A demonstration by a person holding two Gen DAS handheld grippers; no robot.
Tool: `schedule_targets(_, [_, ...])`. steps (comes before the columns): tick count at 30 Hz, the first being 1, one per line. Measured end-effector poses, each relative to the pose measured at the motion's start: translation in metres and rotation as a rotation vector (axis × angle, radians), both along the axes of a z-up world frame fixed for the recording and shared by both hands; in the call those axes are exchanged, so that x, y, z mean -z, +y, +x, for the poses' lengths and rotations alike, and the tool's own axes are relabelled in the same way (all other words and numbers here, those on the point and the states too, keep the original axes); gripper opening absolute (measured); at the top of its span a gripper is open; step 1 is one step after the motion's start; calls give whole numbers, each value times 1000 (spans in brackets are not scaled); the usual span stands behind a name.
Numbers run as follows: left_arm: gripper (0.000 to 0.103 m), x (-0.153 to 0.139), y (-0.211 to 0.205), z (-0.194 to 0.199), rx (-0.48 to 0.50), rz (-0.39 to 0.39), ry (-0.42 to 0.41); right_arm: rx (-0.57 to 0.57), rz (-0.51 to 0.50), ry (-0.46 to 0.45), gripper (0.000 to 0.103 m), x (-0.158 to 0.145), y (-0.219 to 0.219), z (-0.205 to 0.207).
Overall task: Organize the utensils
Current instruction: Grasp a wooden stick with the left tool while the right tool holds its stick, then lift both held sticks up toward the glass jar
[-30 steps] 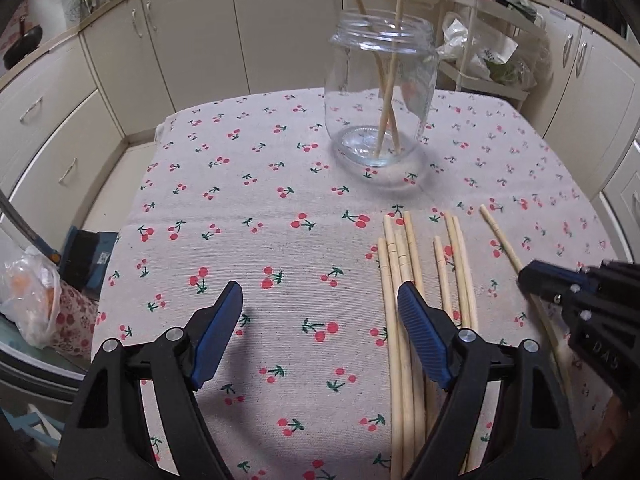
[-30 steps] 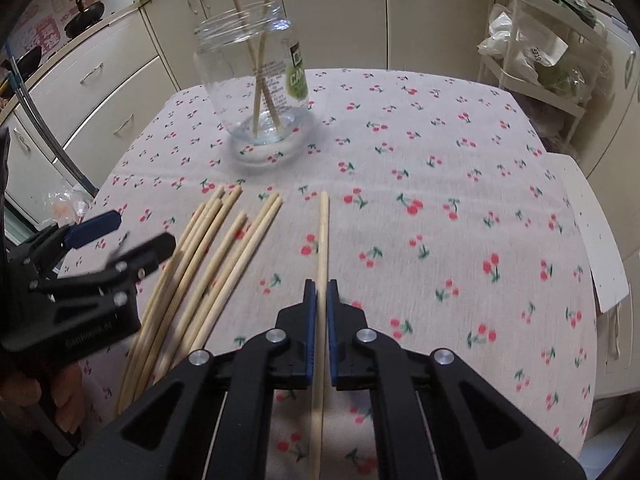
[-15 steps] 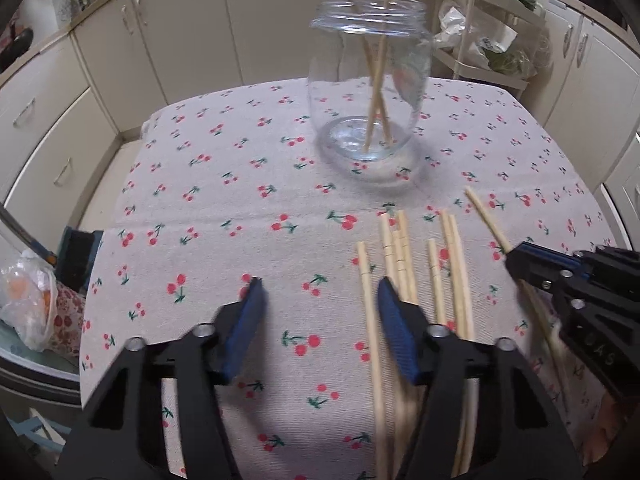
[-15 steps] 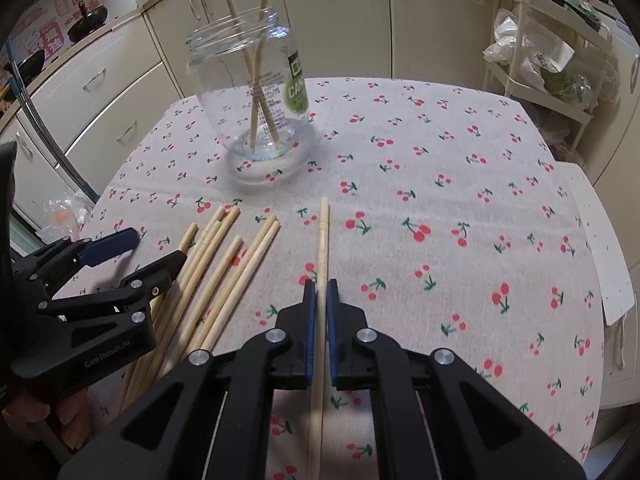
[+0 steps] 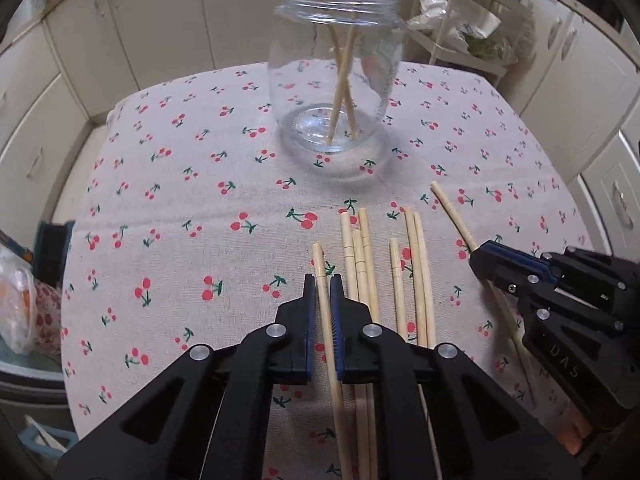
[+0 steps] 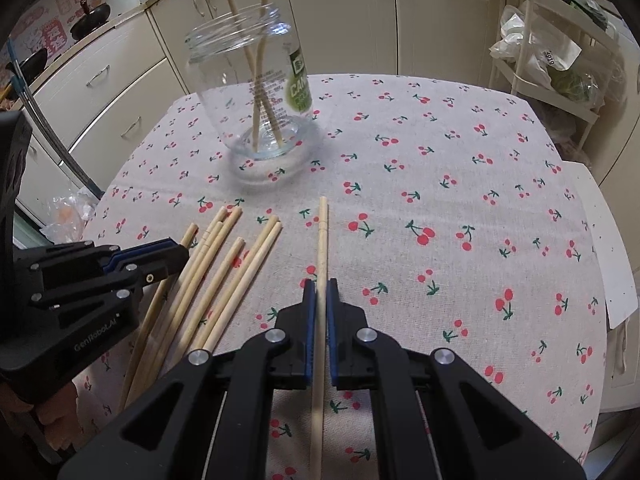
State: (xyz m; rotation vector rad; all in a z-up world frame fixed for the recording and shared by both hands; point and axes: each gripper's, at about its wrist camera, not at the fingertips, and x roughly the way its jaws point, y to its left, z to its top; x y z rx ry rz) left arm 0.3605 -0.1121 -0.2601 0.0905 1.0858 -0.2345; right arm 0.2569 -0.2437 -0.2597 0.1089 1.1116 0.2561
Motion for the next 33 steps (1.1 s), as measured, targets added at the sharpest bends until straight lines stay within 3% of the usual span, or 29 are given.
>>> schedule_targets(6, [5, -14, 4, -9, -3, -34, -56, 48, 117, 30, 6, 3, -14, -2])
schedule_targets(11, [5, -60, 17, -18, -36, -111, -221, 103, 224, 26, 6, -1, -26, -4])
schedule_targets(17, [5, -121, 39, -22, -92, -277, -456, 164, 347, -19, 6, -8, -42, -9])
schedule_targets(20, [5, -140, 47, -19, -131, -343, -533, 181, 387, -61, 6, -16, -46, -11])
schedule_targets(33, [5, -191, 57, 26, -265, -515, -734, 242, 476, -131, 6, -25, -62, -15])
